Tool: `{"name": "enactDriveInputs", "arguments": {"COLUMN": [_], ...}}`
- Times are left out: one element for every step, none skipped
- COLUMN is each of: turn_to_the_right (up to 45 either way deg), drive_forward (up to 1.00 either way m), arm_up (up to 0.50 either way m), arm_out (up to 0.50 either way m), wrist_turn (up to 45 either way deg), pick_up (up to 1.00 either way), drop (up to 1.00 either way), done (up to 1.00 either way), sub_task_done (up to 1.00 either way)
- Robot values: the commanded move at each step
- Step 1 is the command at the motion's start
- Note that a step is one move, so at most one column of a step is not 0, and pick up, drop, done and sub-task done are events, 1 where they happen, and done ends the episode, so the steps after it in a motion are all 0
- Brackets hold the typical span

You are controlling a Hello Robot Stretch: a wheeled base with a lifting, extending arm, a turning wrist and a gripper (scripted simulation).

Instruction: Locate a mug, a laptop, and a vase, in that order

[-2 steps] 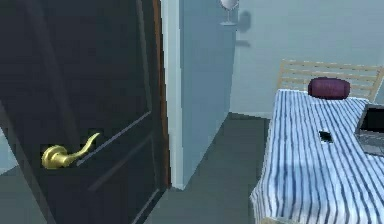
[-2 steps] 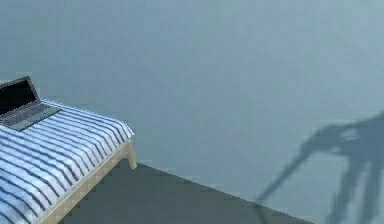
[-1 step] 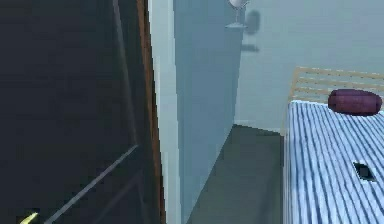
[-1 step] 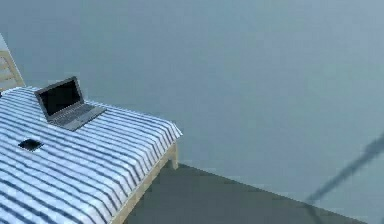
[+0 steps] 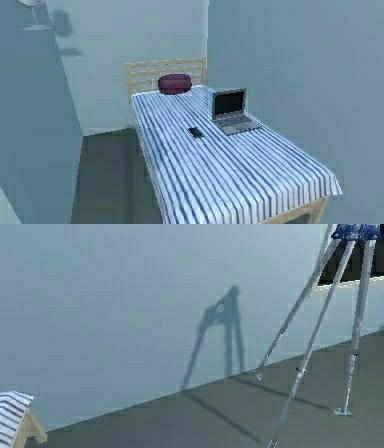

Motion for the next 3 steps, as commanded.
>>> {"name": "enactDriveInputs", "arguments": {"turn_to_the_right": [12.0,0.0,45.0], "drive_forward": [0.00,0.00,0.00], "arm_up": [0.00,0.00,0.00], "arm_out": [0.00,0.00,0.00], "wrist_turn": [0.0,0.0,0.0], "pick_up": [0.00,0.00,0.00], "drop": [0.00,0.00,0.00], "done": [0.00,0.00,0.00], "sub_task_done": [0.00,1.00,0.00]}}
